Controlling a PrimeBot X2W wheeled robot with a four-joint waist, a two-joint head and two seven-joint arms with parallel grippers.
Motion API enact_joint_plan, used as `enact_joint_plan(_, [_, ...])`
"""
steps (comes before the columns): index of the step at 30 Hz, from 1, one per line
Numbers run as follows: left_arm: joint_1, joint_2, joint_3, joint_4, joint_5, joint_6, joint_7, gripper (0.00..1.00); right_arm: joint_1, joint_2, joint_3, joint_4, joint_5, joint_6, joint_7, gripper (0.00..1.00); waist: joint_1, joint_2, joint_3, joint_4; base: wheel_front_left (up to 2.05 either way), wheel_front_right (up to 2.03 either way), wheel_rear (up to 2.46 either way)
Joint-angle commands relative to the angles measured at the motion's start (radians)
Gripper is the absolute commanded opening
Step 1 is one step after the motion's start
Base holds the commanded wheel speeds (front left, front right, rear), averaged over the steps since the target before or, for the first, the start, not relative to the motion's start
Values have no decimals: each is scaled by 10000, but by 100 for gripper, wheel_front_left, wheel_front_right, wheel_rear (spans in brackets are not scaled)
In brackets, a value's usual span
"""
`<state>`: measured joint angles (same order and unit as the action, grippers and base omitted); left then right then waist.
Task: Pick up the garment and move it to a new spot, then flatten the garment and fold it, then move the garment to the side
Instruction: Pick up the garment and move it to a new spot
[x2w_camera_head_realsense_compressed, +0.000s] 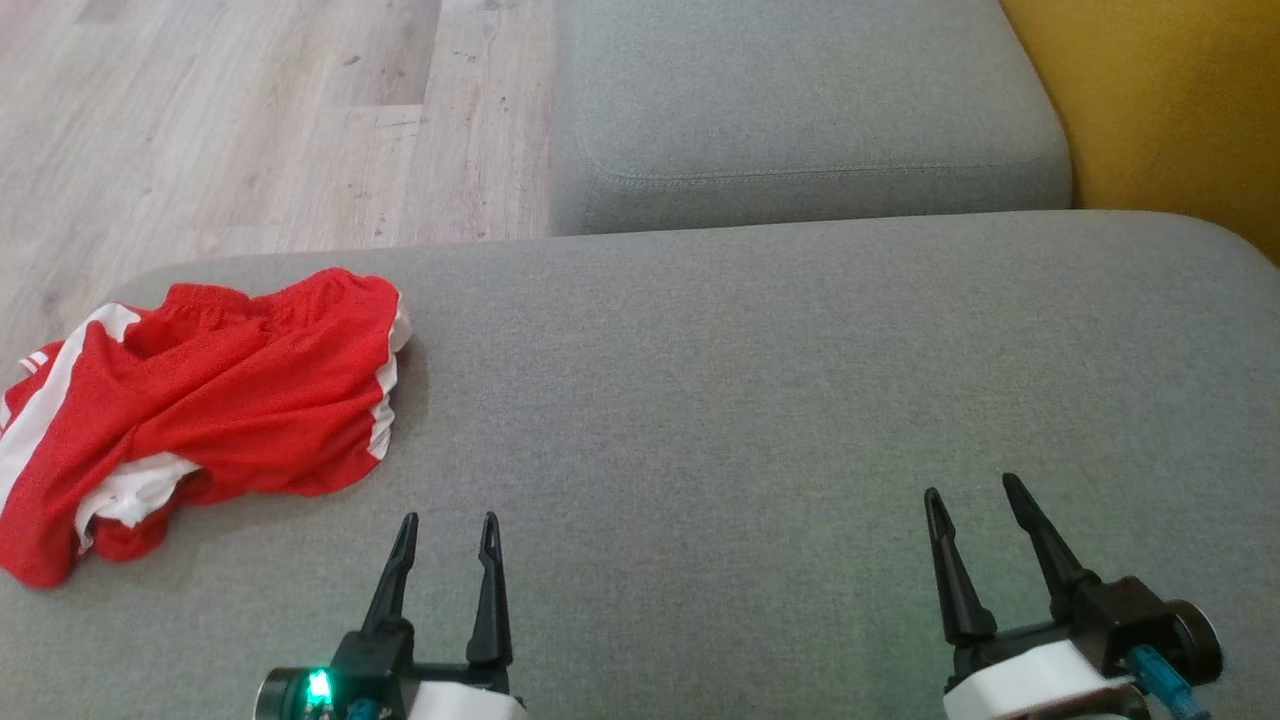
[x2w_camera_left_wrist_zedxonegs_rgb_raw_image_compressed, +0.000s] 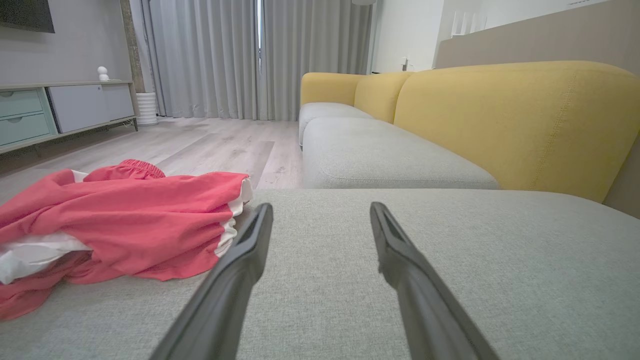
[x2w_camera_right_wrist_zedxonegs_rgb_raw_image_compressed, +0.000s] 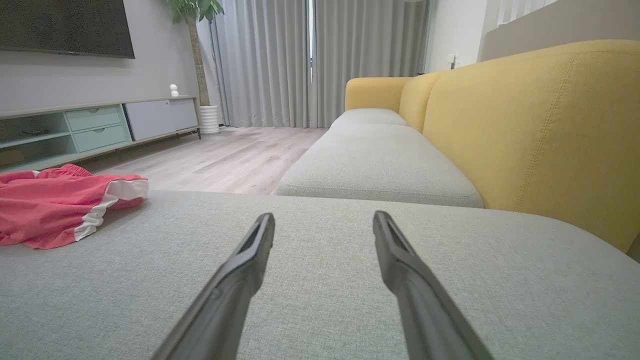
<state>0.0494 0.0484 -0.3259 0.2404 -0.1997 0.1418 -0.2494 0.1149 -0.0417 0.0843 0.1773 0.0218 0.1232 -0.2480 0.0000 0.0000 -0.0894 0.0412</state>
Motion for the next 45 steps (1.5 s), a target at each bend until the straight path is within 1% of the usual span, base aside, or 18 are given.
enact_joint_plan(1, [-409, 18, 253, -353, 89, 7, -124, 100, -233, -85, 216, -252, -62, 75, -137, 100, 0, 0, -1, 23, 0, 0, 0])
enact_joint_plan(10, [-394, 18, 286, -251, 79, 44, -124, 100, -154, -85, 237, -204, -57, 75, -137, 100, 0, 0, 1, 202, 0, 0, 0])
enact_joint_plan(17, [-556, 18, 355, -281, 107, 111, -124, 100, -111, -85, 248, -209, -95, 75, -137, 100, 0, 0, 186, 598, 0, 0, 0])
enact_joint_plan(21, [-703, 18, 333, -366, 187, 123, -124, 100, -135, -85, 224, -278, -116, 75, -137, 100, 0, 0, 404, 1094, 0, 0, 0])
enact_joint_plan(31, [-816, 18, 441, -492, 219, 200, -124, 100, -339, -85, 159, -350, -173, 75, -138, 100, 0, 0, 790, 3006, 0, 0, 0])
enact_joint_plan(36, [-812, 18, 639, -624, 196, 213, -124, 100, -467, -85, 130, -359, -202, 75, -138, 100, 0, 0, 916, 3788, 0, 0, 0])
enact_joint_plan(41, [-785, 18, 752, -749, 213, 264, -124, 100, -521, -85, 129, -324, -237, 75, -138, 100, 0, 0, 1003, 4234, 0, 0, 0])
enact_joint_plan(45, [-854, 18, 945, -886, 176, 228, -124, 100, -562, -85, 138, -335, -295, 75, -138, 100, 0, 0, 1120, 4316, 0, 0, 0])
